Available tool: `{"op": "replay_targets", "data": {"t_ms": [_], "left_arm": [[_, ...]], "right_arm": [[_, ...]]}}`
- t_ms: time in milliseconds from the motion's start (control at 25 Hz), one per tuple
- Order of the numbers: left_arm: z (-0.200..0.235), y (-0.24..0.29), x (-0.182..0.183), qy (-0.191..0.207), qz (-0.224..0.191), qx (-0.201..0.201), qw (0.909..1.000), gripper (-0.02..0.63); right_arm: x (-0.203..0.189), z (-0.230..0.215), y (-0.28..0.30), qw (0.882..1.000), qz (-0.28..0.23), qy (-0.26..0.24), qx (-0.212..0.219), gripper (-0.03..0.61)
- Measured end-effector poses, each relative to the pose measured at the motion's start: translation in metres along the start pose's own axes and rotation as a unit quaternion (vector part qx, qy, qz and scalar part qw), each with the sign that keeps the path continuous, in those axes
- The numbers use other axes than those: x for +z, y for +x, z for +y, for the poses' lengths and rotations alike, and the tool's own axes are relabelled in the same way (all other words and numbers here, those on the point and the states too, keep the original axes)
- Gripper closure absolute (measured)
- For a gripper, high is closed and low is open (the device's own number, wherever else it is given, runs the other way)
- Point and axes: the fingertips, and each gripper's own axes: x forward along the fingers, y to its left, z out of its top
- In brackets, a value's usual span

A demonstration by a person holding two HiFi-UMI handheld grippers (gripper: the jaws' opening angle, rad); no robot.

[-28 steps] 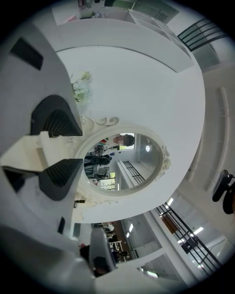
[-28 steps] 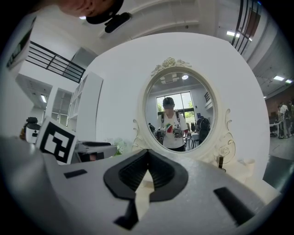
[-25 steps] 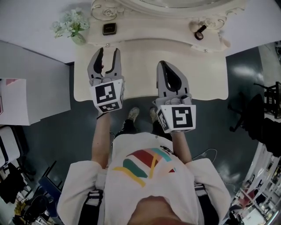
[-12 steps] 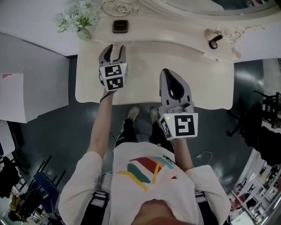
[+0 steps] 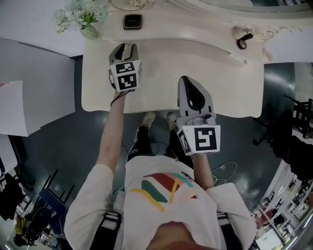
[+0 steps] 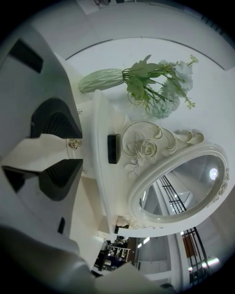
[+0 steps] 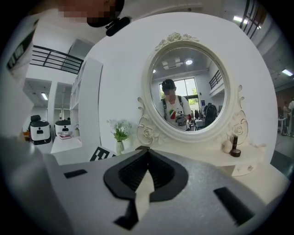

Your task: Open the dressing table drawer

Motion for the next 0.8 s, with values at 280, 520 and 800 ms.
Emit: {"op": "replay_targets", "data": {"t_ms": [280, 520, 800], "left_arm": [[0.006, 0.013, -0.014, 0.0, 0.02, 0.01, 0.9997, 0.479], [0.009, 0.024, -0.015, 0.006, 0.026, 0.012, 0.9996, 0.485], [0.009, 0.026, -0.015, 0.002, 0.032, 0.013, 0.9994, 0.525]], "right_arm": [[-0.01, -0.001, 0.0, 1.0, 0.01, 0.006, -0.003, 0.578], [-0.014, -0.001, 0.001, 1.0, 0.014, 0.007, -0.001, 0.578], [-0.015, -0.002, 0.0, 1.0, 0.015, 0.005, -0.001, 0.578]]}}
